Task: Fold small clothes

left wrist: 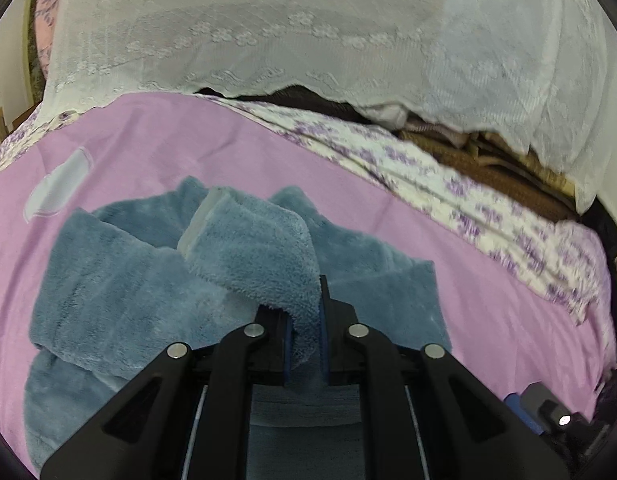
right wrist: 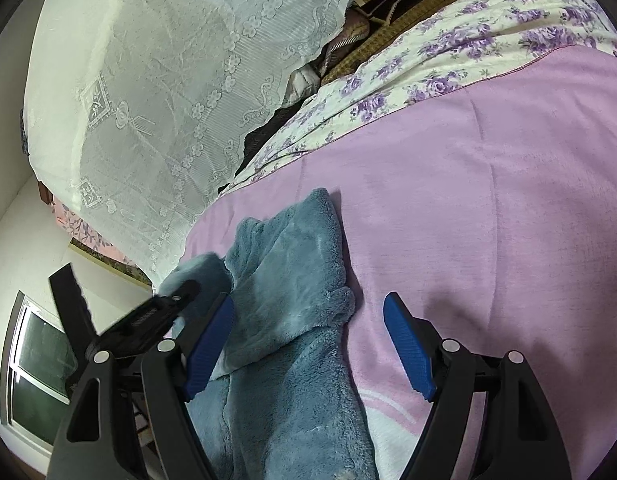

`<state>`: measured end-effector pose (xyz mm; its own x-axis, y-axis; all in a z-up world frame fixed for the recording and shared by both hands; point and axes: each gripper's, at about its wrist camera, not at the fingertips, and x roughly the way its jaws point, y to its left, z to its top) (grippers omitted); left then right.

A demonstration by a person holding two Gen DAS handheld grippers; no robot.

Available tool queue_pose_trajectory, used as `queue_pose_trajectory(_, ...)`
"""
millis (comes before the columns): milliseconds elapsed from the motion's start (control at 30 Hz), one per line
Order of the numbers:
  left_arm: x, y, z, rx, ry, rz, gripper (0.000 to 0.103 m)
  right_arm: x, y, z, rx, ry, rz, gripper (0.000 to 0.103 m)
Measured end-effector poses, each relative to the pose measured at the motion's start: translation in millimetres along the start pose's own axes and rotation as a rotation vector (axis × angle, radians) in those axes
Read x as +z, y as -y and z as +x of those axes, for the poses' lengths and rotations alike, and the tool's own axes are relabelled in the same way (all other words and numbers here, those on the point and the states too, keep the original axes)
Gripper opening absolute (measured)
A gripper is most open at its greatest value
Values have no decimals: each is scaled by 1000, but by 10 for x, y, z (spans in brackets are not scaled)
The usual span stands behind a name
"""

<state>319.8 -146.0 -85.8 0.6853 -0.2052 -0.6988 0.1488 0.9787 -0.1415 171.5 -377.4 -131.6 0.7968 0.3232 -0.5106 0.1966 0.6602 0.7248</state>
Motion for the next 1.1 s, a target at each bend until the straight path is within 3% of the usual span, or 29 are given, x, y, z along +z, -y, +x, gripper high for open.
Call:
queue_pose_trajectory(67,-65,71,54,18,-11,30,34,1,1,0,1,0,-1,78)
queue_pose_trajectory(133,-114,106,36,32,2,58,66,9,12,-1,0,3,1,78)
queue_pose_trajectory(200,-138,105,-55,41,33,74,75,11,28,-4,-1,5,6,78)
queue_pose_trajectory(367,-119,-31,-313,38,61,104,82,-3,2,0,-1,5,-7,78)
queue_pose_trajectory(433,-130,-184,-440,103,95,120,90,-12,-35,9,1,3,-27,78)
queue_pose_trajectory(567,-159,-690,-626,213,119,110,90,-63,-121,44,25,-21,-60,77)
queue_pose_trajectory(633,-175,-967,-693,272,126,88,91,-101,-181,74,36,-37,-79,72)
queue_pose_trajectory(733,-173,-1442,-710,327,98,20,91,-149,-317,168,47,-72,-107,63)
queue_pose_trajectory(900,-185,-2025,-546,330,25,-97,91,-101,-653,478,-8,-109,-147,63)
queue_pose_trajectory(1100,-316,-2375,-135,330,-88,-164,93,-112,-877,1125,-149,-198,-205,62)
